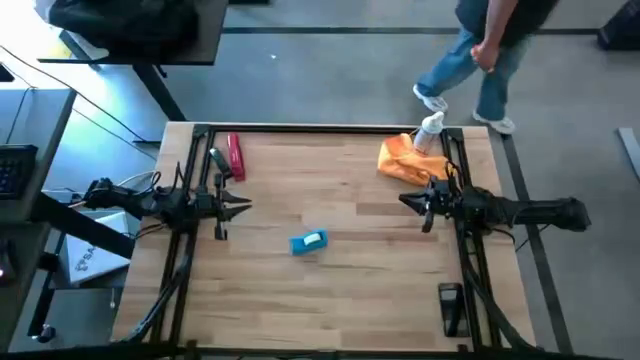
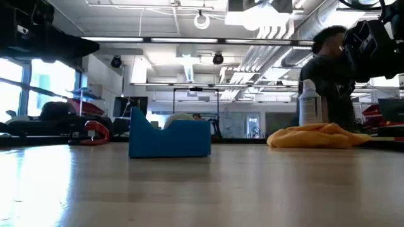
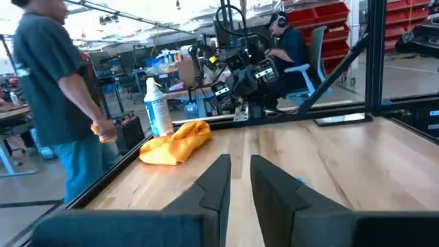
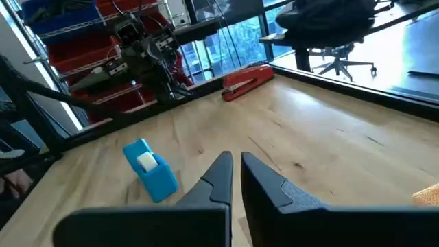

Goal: Apply microfiber cloth

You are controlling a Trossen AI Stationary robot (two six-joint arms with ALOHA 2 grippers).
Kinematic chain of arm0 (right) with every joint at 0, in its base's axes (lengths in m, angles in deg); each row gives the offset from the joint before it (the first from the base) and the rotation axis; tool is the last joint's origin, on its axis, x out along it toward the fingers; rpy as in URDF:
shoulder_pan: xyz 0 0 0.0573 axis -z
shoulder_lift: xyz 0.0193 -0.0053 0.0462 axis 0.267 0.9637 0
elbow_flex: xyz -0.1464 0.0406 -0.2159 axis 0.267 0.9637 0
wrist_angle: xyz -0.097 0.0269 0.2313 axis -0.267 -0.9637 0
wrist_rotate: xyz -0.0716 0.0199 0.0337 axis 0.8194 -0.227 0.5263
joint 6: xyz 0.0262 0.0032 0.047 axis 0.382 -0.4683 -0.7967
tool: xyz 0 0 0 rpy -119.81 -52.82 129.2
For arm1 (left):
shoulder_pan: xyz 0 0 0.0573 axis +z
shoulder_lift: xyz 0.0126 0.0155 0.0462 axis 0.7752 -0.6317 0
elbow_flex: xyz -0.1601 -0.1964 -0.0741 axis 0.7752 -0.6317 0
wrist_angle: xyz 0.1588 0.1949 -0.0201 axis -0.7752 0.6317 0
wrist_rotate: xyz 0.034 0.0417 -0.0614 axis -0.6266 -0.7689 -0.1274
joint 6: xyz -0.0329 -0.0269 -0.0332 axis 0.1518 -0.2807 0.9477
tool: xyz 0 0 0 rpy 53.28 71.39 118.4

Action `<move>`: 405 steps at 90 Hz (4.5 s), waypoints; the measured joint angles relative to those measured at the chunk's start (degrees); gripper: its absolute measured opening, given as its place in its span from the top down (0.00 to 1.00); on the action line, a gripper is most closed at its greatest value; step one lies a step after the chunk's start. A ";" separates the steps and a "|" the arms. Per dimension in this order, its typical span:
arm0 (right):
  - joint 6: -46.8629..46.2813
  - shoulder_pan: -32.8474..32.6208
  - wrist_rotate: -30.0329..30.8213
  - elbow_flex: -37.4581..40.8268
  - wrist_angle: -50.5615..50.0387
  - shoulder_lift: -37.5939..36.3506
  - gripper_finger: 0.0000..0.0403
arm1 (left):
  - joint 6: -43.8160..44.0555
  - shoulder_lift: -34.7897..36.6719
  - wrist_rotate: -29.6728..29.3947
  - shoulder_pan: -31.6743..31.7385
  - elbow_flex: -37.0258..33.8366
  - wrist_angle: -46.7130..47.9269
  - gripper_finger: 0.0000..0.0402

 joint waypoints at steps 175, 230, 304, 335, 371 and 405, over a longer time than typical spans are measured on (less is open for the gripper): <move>15.34 2.04 18.27 0.00 13.75 0.16 1.00 | 0.02 -0.02 0.00 0.00 0.02 0.04 0.90; -23.63 -1.94 -14.07 -19.28 -4.43 23.12 1.00 | 0.01 -0.02 0.00 0.00 0.02 0.02 0.90; -69.69 -33.84 -26.52 -37.99 -38.52 50.26 1.00 | 0.02 -0.02 -0.02 0.01 0.02 0.02 0.90; -68.75 -37.91 -26.90 -37.97 -34.94 64.04 1.00 | 0.00 -0.02 0.02 0.00 0.02 0.04 0.90; -68.13 -43.60 -40.92 -37.97 -33.20 69.49 1.00 | 0.02 -0.02 0.00 0.00 0.02 0.04 0.90; -69.19 -51.86 -40.18 -37.97 -39.42 72.18 1.00 | 0.02 -0.02 0.02 0.01 0.02 0.02 0.90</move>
